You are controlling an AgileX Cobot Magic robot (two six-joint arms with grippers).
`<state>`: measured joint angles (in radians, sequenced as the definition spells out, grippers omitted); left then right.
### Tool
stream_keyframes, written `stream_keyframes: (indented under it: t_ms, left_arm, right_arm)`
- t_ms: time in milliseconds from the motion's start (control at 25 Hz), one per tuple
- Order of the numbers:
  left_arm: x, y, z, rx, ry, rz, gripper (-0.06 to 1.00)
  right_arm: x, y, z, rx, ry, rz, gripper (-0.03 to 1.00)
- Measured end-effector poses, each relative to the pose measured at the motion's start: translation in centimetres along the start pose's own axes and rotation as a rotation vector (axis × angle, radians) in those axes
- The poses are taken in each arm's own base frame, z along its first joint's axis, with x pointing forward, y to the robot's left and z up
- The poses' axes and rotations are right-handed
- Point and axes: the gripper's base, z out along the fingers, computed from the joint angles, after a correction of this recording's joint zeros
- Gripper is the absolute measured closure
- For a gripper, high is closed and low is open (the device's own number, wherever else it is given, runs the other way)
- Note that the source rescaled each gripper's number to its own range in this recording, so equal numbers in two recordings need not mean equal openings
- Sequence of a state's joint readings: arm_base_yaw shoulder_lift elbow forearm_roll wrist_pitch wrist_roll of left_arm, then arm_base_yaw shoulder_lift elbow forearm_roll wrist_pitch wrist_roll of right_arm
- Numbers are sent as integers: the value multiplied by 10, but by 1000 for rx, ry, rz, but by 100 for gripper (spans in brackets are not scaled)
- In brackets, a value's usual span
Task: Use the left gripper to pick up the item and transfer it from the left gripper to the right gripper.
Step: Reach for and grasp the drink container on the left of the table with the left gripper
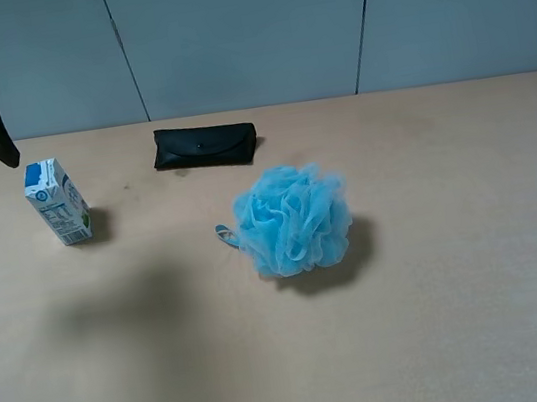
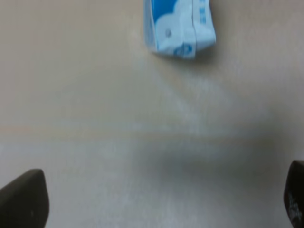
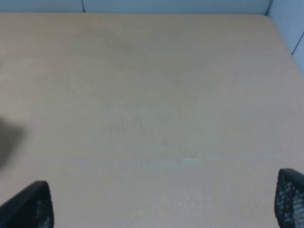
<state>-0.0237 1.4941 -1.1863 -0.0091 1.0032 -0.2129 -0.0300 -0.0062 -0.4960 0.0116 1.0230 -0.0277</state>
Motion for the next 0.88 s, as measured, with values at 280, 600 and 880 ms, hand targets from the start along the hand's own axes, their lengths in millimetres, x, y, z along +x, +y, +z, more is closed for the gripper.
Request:
stream_keyframes:
  t_ms: [280,600,880]
  left_arm:
    - [-25,-5,27,-8,28,-14,-6]
    - [-46,-8,61,-16,56,-23,-6]
    - [-56,-9,91,-19,59,-27,-6]
  right_arm:
    - [0,0,0,0,0,0,-3]
    - [0,0,0,0,0,0,-3]
    - [0,0,0,0,0,0,-3]
